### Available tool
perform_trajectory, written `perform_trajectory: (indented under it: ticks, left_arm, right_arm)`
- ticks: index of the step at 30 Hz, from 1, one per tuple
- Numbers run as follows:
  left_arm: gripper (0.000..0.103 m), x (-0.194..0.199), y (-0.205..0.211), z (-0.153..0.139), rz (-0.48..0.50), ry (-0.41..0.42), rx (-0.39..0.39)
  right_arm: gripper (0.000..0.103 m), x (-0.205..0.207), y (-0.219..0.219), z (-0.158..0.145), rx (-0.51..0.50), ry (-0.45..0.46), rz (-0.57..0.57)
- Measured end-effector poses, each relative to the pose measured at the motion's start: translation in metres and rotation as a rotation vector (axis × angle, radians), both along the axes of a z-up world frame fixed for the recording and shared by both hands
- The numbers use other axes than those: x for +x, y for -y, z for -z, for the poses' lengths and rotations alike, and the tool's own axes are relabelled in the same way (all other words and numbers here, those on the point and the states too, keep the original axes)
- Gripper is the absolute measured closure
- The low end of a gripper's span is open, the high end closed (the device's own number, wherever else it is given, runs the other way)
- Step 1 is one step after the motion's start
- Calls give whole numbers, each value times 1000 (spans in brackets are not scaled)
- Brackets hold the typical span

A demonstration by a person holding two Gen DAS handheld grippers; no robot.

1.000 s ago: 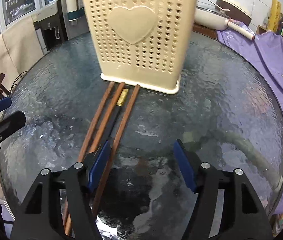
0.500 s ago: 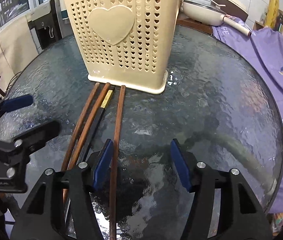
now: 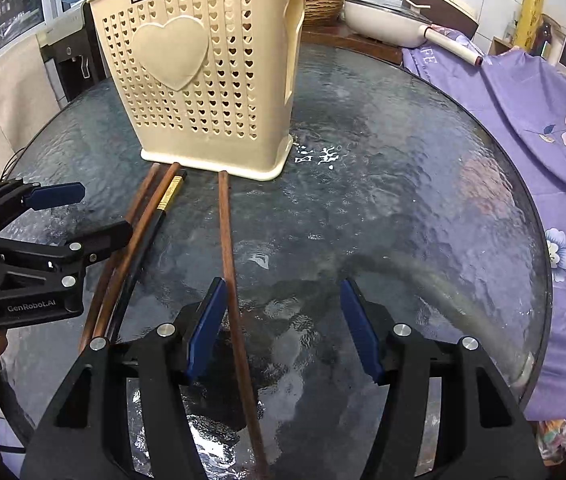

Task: Organize utensils
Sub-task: 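Grasp a brown chopstick with left tool while right tool grasps another brown chopstick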

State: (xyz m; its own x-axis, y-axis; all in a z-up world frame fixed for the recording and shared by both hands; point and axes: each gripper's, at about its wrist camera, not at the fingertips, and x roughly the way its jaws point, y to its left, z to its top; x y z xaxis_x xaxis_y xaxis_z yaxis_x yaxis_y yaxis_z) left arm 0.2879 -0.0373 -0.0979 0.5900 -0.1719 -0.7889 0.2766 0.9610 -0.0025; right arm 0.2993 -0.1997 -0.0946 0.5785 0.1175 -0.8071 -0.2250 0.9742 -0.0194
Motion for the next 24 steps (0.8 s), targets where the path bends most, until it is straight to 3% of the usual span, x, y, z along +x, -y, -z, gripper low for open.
perform_trajectory:
  ticks: [9, 15, 19, 24]
  left_arm:
    - [32, 1, -4, -1, 5, -13, 24]
    - [34, 24, 0, -4, 32, -34, 26]
    - [46, 32, 0, -5, 41, -37, 23]
    - [70, 32, -1, -7, 23, -21, 25]
  right_arm:
    - [52, 4, -15, 2, 8, -19, -46]
    - [64, 20, -30, 1, 27, -44, -109]
    - [75, 34, -31, -1, 41, -54, -129]
    - [78, 42, -40, 0, 22, -25, -157]
